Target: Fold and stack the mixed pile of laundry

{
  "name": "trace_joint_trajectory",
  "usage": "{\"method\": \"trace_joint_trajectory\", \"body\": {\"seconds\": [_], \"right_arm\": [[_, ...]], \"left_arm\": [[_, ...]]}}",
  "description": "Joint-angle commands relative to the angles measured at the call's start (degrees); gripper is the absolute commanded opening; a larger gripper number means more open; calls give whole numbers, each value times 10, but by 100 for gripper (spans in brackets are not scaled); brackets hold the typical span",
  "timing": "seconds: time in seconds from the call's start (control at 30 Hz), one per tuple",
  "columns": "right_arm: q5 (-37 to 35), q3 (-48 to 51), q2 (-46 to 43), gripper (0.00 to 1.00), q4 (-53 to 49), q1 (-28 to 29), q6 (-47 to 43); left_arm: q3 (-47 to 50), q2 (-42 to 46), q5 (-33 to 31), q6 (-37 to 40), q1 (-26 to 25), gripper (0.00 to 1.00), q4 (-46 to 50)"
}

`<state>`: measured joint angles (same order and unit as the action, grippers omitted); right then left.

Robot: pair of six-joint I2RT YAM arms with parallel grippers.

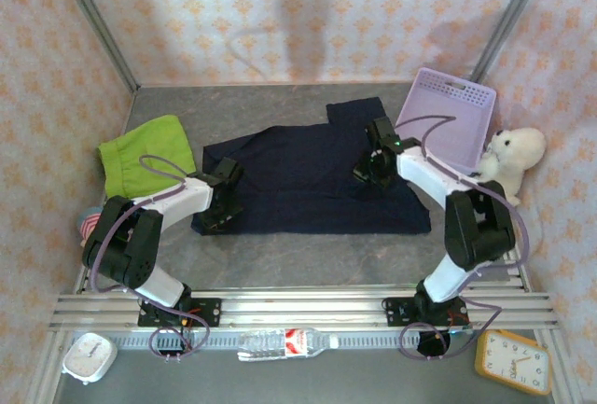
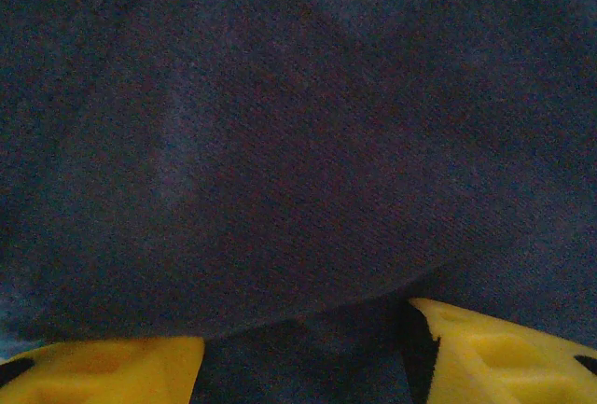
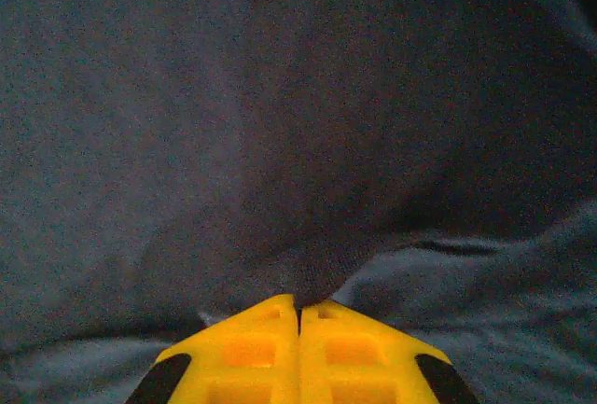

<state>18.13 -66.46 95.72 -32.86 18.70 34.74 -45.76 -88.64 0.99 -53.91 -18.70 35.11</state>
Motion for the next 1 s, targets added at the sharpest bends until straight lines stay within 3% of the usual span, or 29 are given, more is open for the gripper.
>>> {"method": "trace_joint_trajectory", "body": {"seconds": [0.0,0.1,0.2,0.23,0.3,0.33,0.47,0.7,0.83,0.97], "right_arm": [[5,-71,54,0,-18,5,-28],[6,-147,118,0,-42,21,-50],[-22,-218,174,8,-87,29,-70],[-45,-232,179,12,-95,29,-71],[-76,-250,178,36,-104,26,-75],[-78,-252,171,43,-100,26,-79],[-71,-230,127,51,-81,25,-96],[-112,-65,25,51,-80,4,-71],[-95,64,-18,48,-49,-27,-43],[-98,132,-36,48,-47,-31,-16]], "left_arm": [[33,-25,-26,9,10,59,25],[37,-23,-27,9,9,59,27],[41,-20,-27,7,9,59,25],[41,-18,-27,7,10,59,25],[40,-17,-26,7,9,59,28],[40,-16,-26,8,9,59,29],[37,-11,-36,9,9,59,38],[47,0,-45,1,11,59,39],[46,0,-44,0,11,59,46],[57,16,-30,-2,12,59,54]]}}
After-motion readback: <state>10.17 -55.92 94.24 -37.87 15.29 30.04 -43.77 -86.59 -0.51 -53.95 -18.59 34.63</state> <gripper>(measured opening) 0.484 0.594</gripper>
